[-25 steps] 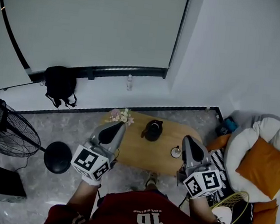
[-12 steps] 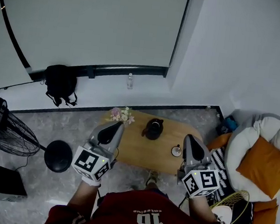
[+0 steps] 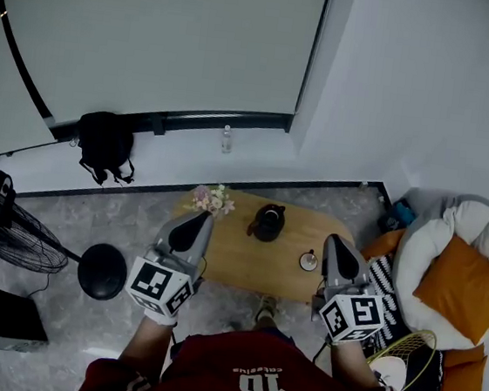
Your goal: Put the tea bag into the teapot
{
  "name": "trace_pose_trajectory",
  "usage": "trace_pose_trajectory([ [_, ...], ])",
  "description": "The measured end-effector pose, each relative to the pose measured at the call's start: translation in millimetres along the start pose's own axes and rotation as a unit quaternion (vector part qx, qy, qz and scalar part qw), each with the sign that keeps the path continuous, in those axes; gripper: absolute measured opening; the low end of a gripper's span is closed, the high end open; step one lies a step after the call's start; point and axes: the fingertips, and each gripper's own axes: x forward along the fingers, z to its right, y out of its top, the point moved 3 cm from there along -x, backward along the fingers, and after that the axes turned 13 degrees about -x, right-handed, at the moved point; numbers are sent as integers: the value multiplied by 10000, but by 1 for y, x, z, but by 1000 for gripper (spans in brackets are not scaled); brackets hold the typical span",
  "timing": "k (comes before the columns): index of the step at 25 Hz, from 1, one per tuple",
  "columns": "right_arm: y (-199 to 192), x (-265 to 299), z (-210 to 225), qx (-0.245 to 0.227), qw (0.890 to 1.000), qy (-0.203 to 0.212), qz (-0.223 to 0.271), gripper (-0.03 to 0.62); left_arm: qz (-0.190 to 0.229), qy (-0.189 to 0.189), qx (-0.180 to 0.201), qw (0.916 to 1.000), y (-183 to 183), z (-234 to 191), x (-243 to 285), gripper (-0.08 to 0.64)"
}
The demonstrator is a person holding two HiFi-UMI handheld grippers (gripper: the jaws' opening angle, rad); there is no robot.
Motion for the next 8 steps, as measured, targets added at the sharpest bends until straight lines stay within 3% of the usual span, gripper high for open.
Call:
trace_pose_trajectory([
  [8,-2,-2,2,49,10000,34,17,2,80,-85,-113,9999,3,5,2,2],
])
